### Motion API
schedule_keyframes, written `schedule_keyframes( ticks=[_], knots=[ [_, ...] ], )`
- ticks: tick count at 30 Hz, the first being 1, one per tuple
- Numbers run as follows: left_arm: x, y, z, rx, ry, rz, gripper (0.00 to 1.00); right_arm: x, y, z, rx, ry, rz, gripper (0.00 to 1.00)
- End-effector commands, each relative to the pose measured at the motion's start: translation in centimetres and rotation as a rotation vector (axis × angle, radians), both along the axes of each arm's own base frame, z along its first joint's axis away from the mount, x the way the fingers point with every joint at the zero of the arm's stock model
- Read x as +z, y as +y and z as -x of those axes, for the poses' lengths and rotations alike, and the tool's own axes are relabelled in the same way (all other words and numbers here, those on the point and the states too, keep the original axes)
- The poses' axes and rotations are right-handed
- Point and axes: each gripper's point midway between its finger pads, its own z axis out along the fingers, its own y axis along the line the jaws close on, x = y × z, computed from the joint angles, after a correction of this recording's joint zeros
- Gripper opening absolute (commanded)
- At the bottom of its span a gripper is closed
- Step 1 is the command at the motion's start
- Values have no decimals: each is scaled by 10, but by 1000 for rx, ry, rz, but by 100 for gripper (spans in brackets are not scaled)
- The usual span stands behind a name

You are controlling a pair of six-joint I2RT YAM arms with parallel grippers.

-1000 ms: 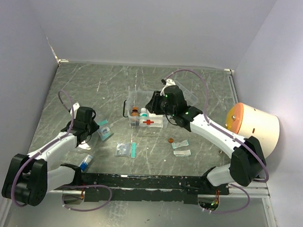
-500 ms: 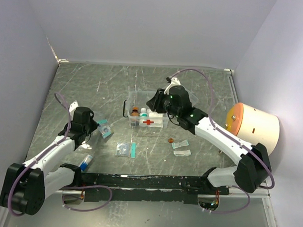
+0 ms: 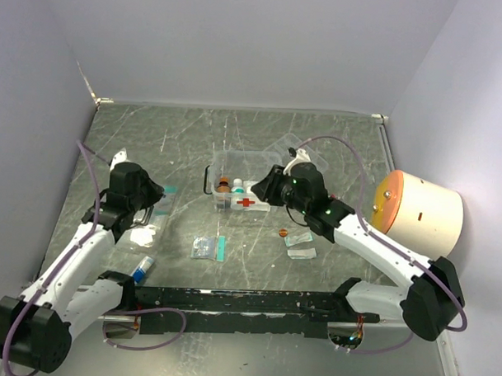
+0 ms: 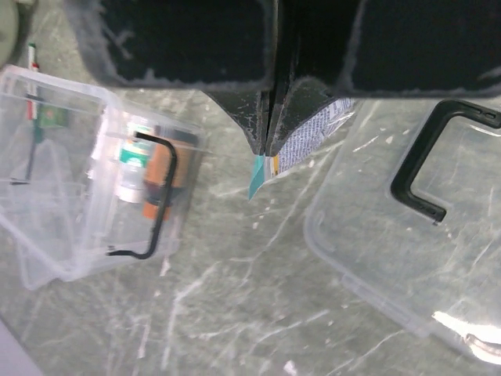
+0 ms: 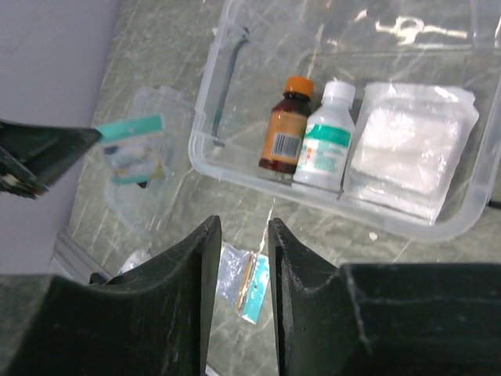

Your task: Organize the medicine kit

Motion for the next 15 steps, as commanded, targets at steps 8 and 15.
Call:
schedule_keyframes(
  ticks=[8, 15],
  knots=[
    [100, -27, 12, -279, -177, -29, 7, 23, -5, 23, 4, -18, -151, 31],
    [177, -66, 27, -622, -361, -69, 7, 47, 9, 38, 130, -91, -239, 52]
  ],
)
